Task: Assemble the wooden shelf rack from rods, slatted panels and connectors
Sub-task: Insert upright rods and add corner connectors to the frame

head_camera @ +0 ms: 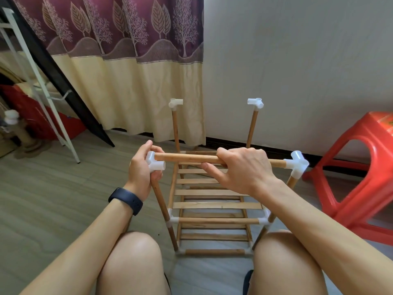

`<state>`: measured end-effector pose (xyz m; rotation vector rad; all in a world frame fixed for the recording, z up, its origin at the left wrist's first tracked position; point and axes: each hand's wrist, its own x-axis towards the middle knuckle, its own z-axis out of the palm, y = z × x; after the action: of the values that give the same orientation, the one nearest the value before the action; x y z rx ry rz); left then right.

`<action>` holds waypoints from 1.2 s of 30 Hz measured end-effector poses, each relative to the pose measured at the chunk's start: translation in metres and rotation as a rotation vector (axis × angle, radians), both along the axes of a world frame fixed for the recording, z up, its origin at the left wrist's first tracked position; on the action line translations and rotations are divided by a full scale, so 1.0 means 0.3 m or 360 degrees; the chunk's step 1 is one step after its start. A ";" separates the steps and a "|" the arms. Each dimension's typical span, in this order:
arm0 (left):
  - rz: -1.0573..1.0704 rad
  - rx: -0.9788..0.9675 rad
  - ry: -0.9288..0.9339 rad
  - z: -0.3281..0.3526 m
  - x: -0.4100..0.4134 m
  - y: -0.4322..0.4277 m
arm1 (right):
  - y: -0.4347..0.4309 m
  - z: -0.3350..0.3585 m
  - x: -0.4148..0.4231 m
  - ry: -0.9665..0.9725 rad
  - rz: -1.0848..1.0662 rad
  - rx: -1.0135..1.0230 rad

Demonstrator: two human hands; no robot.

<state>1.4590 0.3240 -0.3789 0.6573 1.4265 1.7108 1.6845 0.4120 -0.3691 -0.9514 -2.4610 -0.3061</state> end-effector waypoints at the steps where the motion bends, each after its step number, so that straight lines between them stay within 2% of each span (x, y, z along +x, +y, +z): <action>1: -0.0002 -0.0003 0.0027 -0.002 -0.001 0.001 | 0.003 -0.006 0.012 -0.0043 -0.0014 -0.0016; 6: 0.0014 -0.0044 0.0040 -0.006 -0.005 -0.001 | 0.010 -0.006 0.045 -0.0057 -0.0037 -0.0049; 11: 0.0089 -0.0064 -0.0081 -0.011 -0.020 0.002 | 0.008 0.006 0.036 -0.0032 -0.0075 -0.0018; 22: -0.0067 -0.0022 -0.0282 -0.016 -0.044 0.003 | -0.001 0.024 0.057 -0.0069 -0.0024 -0.0097; 29: -0.0300 -0.0089 -0.0174 -0.013 -0.047 0.003 | -0.008 0.026 0.054 -0.0144 0.0035 -0.0149; 36: -0.0260 -0.0103 -0.0145 -0.012 -0.019 0.000 | -0.015 0.011 0.045 -0.0186 0.0042 -0.0119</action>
<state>1.4532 0.3239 -0.3824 0.6343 1.3220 1.5421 1.6980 0.4075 -0.3657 -0.9555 -2.6056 -0.2697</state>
